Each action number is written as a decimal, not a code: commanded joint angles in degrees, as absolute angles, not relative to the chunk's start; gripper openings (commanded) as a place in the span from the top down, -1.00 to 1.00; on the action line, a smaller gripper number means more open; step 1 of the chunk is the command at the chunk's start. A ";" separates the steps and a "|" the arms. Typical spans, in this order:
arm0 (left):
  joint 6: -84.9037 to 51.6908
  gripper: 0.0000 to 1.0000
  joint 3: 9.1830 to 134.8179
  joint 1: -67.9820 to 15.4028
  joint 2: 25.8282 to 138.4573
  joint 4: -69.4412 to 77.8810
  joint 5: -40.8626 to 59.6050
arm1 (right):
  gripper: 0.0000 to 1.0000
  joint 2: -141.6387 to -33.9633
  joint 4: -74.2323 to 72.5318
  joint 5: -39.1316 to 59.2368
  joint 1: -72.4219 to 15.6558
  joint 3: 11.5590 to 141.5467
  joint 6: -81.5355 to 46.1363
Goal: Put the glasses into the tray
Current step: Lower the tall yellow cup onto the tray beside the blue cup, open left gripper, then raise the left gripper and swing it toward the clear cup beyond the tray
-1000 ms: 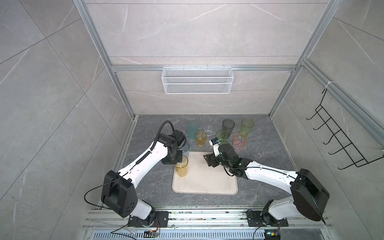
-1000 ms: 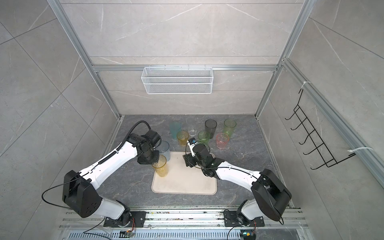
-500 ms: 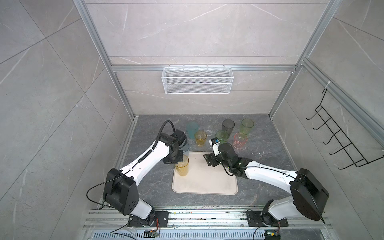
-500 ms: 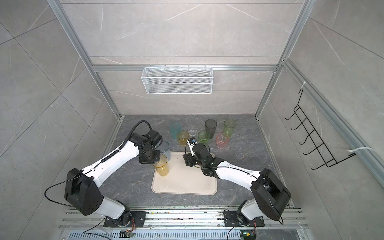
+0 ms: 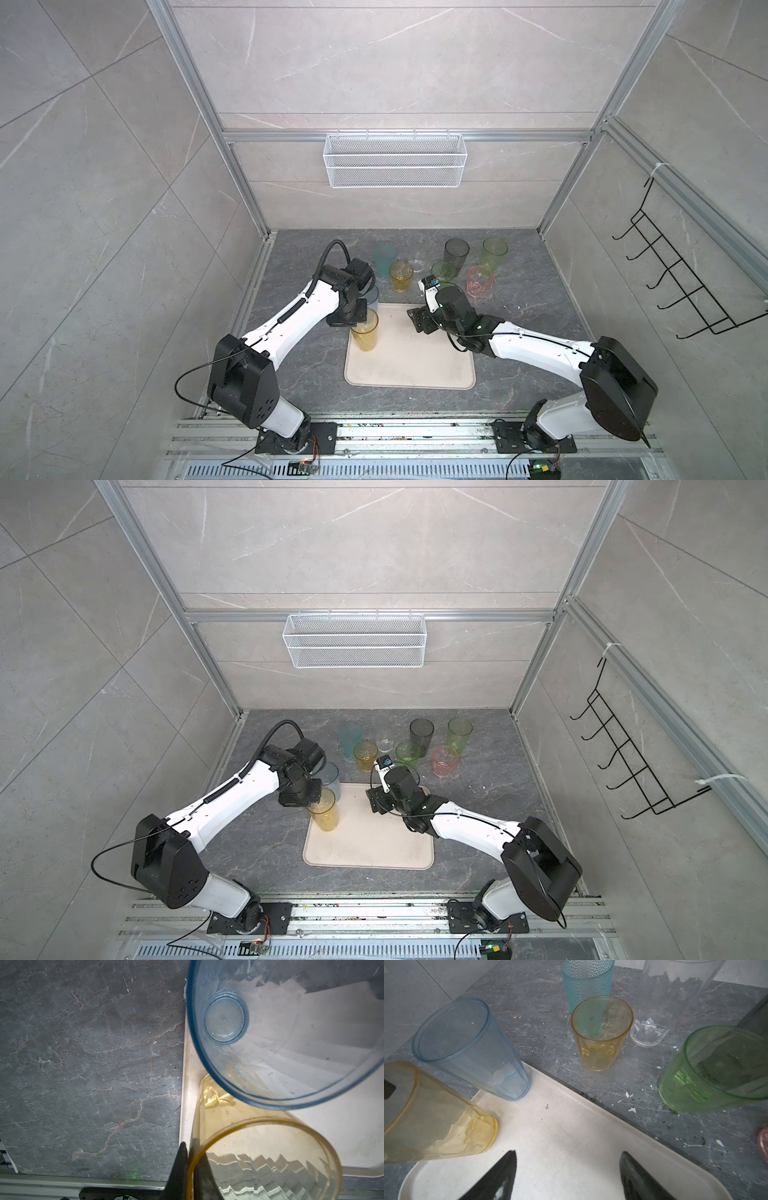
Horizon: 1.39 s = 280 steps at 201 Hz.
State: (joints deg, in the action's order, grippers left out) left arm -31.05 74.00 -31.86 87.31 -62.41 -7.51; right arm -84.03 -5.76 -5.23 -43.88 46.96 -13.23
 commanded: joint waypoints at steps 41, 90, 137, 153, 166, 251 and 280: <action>-31.55 0.87 76.19 -31.99 87.19 -62.55 -8.17 | -0.59 -85.08 -4.68 -6.24 -44.28 48.69 -12.48; -31.71 0.62 77.54 -31.99 86.05 -63.80 -8.67 | -0.59 -85.10 -4.71 -6.33 -44.38 48.74 -12.48; -32.05 0.45 80.06 -31.95 85.09 -65.97 -8.95 | -0.59 -85.03 -4.70 -6.34 -44.38 48.71 -12.48; -32.08 0.40 81.01 -31.99 84.52 -66.48 -9.27 | -0.59 -84.99 -4.68 -6.50 -44.34 48.65 -12.48; -31.91 0.35 82.08 -31.99 84.21 -67.11 -9.86 | -0.60 -84.82 -4.77 -6.64 -44.38 48.57 -12.49; -30.69 0.04 89.72 -31.99 84.72 -70.31 -15.68 | -0.60 -80.67 -8.97 -9.16 -44.37 44.69 -12.92; -30.24 -0.03 92.51 -31.98 85.47 -69.37 -16.12 | -0.59 -78.89 -10.01 -10.86 -44.38 43.30 -13.01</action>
State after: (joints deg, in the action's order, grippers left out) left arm -31.40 89.25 -31.86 85.89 -68.88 -14.26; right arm -81.43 -7.62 -8.34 -44.03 44.84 -13.26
